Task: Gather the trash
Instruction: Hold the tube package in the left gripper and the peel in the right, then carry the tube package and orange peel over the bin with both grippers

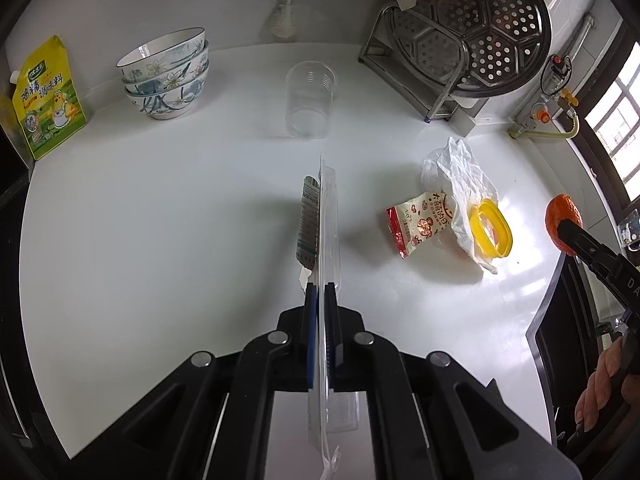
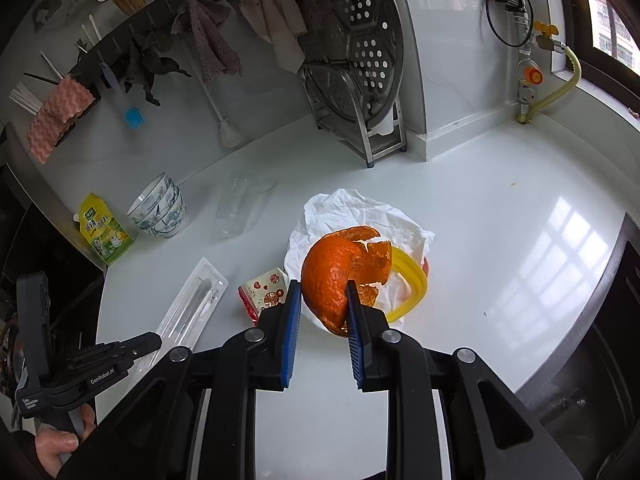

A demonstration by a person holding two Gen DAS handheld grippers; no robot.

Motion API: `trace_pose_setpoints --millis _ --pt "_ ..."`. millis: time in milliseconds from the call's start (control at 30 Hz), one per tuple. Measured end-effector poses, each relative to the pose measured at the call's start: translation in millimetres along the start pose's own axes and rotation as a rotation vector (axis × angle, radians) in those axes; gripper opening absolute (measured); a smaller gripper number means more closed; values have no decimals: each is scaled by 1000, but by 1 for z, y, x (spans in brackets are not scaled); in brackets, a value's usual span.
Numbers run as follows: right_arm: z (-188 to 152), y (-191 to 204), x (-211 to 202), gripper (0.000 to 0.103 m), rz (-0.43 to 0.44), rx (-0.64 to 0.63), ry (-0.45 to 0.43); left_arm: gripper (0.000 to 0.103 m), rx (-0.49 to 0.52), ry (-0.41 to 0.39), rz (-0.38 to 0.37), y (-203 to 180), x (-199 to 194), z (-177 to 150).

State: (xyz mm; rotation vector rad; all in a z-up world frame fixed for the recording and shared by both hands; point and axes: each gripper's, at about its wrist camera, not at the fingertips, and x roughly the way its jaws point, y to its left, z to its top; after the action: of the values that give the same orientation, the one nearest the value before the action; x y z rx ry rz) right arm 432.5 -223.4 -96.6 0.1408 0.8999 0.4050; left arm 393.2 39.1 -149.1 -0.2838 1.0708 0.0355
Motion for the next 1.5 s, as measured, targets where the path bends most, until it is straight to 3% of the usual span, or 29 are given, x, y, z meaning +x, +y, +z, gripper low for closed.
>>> trace_pose_setpoints --millis 333,633,900,1133,1333,1500 --pt "-39 3 -39 21 -75 103 -66 4 185 -53 -63 -25 -28 -9" --pt "-108 0 -80 21 -103 168 -51 4 291 -68 -127 -53 -63 -54" --pt "-182 -11 -125 21 -80 156 -41 4 286 -69 -171 -81 -92 -129" --pt "-266 -30 -135 21 -77 181 30 4 297 -17 -211 -100 -102 -208" --pt "-337 -43 -122 21 -76 251 88 4 361 43 -232 -115 -81 -259" --pt "-395 -57 -85 21 -96 296 122 4 422 104 -260 -118 -31 -299"
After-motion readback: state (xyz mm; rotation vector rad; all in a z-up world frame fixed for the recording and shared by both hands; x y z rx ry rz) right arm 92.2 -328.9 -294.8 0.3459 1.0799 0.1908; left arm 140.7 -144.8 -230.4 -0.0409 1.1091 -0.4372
